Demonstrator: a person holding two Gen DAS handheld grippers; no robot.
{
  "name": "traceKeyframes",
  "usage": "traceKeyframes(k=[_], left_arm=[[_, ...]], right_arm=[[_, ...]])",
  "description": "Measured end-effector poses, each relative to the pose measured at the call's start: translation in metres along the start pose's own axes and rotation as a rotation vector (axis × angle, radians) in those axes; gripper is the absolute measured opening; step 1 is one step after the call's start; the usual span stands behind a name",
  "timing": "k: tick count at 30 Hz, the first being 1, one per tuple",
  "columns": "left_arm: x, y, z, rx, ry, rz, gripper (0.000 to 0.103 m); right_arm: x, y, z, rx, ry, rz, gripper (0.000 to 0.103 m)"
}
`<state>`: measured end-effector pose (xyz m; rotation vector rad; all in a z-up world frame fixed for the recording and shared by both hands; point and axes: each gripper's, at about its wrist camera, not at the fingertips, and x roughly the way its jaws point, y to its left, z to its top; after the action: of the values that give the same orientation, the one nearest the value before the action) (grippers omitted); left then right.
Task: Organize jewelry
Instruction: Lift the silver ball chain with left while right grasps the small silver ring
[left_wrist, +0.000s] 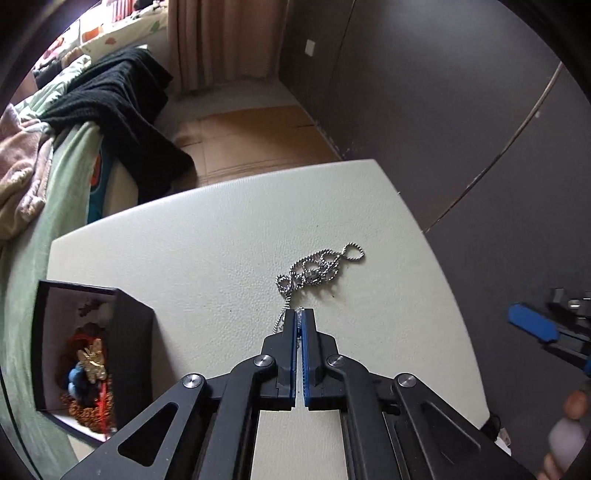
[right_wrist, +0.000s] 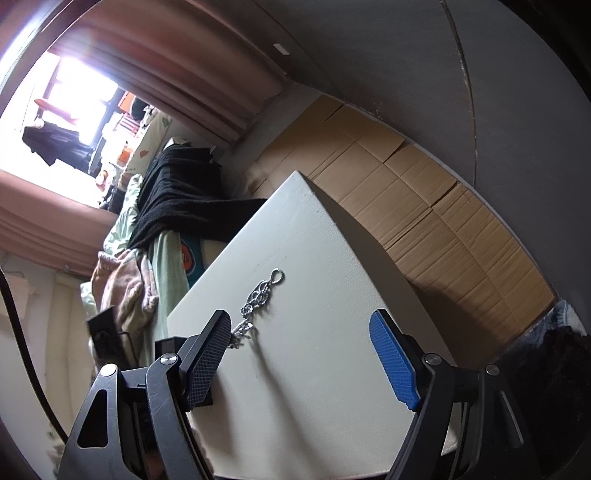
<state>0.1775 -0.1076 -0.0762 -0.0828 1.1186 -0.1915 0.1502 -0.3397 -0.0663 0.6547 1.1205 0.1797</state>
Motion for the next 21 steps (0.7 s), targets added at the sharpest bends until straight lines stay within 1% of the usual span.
traceKeyframes(k=[4,12,21], left_arm=[[-0.031,0.000,0.000,-0.007,-0.048,-0.018,0.001],[-0.104,0.005,0.014,-0.005,-0.173,-0.041,0.001],[-0.176,-0.003,0.025,0.027,-0.291,-0.062,0.001]], right_arm=[[0.009,0.006,-0.003,-0.011,0.018,-0.006,0.078],[0.025,0.019,-0.008,-0.045,0.043,-0.005,0.078],[0.041,0.024,-0.011,-0.071,0.072,-0.005,0.078]])
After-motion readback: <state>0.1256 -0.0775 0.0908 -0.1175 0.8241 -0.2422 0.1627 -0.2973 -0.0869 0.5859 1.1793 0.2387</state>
